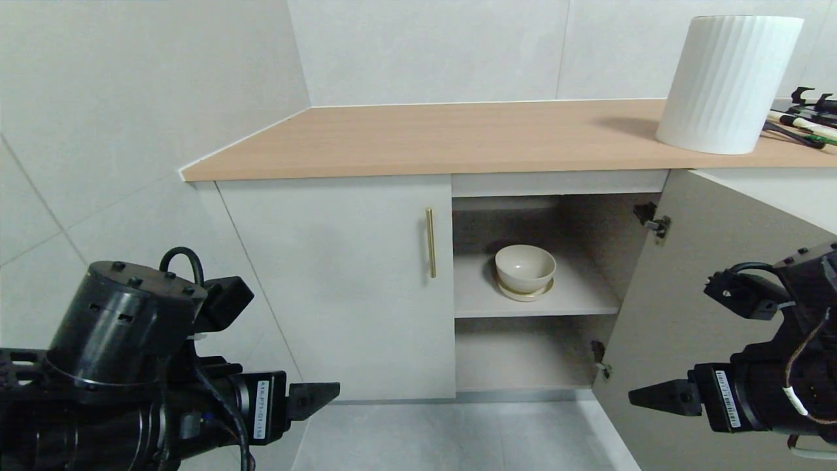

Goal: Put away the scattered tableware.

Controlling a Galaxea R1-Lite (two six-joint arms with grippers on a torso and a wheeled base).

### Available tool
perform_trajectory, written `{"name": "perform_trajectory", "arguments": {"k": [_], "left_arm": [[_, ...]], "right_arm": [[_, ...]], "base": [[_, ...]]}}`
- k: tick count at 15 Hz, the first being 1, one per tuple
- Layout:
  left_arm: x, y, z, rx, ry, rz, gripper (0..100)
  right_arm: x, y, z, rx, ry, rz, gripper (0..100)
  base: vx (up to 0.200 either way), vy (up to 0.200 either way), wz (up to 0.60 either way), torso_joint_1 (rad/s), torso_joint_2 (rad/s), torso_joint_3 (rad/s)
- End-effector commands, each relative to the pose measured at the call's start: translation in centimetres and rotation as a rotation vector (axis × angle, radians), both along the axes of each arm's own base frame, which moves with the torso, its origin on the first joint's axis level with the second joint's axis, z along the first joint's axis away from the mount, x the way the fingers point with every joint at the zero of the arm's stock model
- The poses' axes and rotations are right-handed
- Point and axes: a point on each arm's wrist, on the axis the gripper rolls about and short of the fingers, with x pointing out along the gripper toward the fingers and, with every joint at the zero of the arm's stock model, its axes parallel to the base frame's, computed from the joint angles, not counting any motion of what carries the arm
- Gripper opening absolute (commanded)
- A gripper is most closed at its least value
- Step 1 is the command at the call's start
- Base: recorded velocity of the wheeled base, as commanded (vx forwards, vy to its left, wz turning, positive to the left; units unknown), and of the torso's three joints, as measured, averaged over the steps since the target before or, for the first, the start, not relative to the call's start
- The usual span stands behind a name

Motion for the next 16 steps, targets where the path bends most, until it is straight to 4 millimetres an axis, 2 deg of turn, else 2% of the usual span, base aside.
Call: {"name": "perform_trajectory", "arguments": {"k": [1,10,14,16], "left_arm": [[0.0,0.0,-0.1,0.002,0.003,0.0,100],[0.2,-0.1,-0.5,0.016,0.016,0.003,100],[0.2,-0.1,-0.5,0.024,0.013,-0.004,100],[0.1,0.0,-0.5,0.024,0.011,-0.005,100]], "right_arm": [[0.2,0.1,-0.4,-0.01,0.017,0.0,100],[0.2,0.1,-0.6,-0.025,0.02,-0.008,100],[-0.4,-0.2,-0.1,-0.021,0.003,0.003,100],[-1.5,-0.8,0.3,-0.049,0.019,0.039,100]], "base": [[-0.2,0.0,0.0,0.002,0.0,0.007],[0.0,0.0,0.0,0.0,0.0,0.0],[0.0,-0.2,0.0,0.001,0.0,0.001],[0.0,-0.2,0.0,0.015,0.0,0.002]]}}
